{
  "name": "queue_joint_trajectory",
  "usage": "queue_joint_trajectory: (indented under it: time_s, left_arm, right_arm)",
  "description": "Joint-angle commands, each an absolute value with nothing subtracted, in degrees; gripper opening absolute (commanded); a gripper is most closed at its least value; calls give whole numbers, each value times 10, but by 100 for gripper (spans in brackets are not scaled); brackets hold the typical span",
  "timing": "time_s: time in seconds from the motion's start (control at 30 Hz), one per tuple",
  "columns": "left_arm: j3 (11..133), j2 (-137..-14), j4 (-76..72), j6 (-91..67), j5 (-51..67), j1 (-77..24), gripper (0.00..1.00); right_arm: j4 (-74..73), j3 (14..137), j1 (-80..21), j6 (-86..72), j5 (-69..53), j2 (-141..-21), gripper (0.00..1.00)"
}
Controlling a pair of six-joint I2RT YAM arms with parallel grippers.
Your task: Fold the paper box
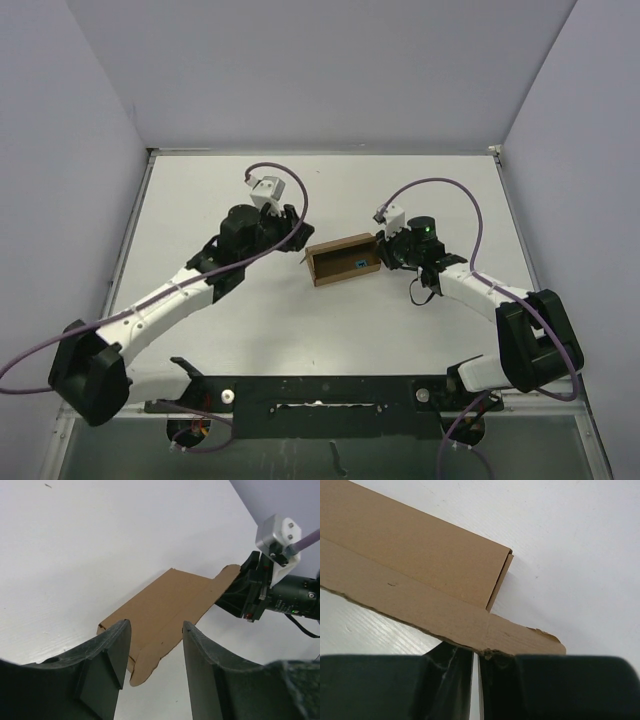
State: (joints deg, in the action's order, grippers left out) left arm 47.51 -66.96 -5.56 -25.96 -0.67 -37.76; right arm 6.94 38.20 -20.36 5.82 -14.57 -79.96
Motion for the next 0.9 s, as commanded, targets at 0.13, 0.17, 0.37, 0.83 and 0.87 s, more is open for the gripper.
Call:
queue_joint_trajectory:
  time_s: [0.13,0.17,0.37,0.83,0.87]
  left_arm:
    - [587,-866,-67,-248,101,-367,41]
    - [595,-882,-69,-248,106,-367,41]
    - [606,-927,-73,-254,125,-368,38]
    - [578,-955,-91,-269,131,-369,38]
    - [577,-956,-91,-269,131,-369,38]
  right_arm:
    - [71,388,-207,78,-168,-787,10]
    - [70,387,-207,81,-170,-785,10]
    - [63,386,-207,82,-211,-781,12]
    - [56,390,-206,74,-286,-786,22]
    - [56,390,-206,76,-293,-786,22]
